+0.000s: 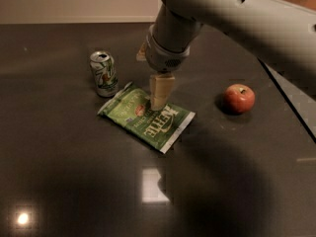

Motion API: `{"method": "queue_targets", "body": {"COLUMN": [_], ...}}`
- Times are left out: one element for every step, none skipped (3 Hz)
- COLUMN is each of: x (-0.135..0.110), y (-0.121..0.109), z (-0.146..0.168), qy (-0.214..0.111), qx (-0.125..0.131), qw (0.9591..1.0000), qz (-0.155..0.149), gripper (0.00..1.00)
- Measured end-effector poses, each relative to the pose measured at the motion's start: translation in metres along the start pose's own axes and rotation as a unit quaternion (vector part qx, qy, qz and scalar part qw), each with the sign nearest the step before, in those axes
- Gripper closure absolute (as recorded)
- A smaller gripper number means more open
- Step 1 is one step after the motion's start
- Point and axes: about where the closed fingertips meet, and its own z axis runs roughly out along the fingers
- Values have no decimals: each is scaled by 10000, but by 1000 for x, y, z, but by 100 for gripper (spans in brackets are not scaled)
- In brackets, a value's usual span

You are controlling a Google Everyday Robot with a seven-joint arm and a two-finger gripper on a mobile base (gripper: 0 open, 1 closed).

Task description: Move green jalapeno chip bag near 7up can

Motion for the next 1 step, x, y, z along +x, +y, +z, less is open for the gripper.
{"method": "queue_targets", "body": {"x": [0], "y": [0], "z": [0], "qy": [0], "qx": [0], "qw": [10000], "qz": [-1], "gripper": [0]}}
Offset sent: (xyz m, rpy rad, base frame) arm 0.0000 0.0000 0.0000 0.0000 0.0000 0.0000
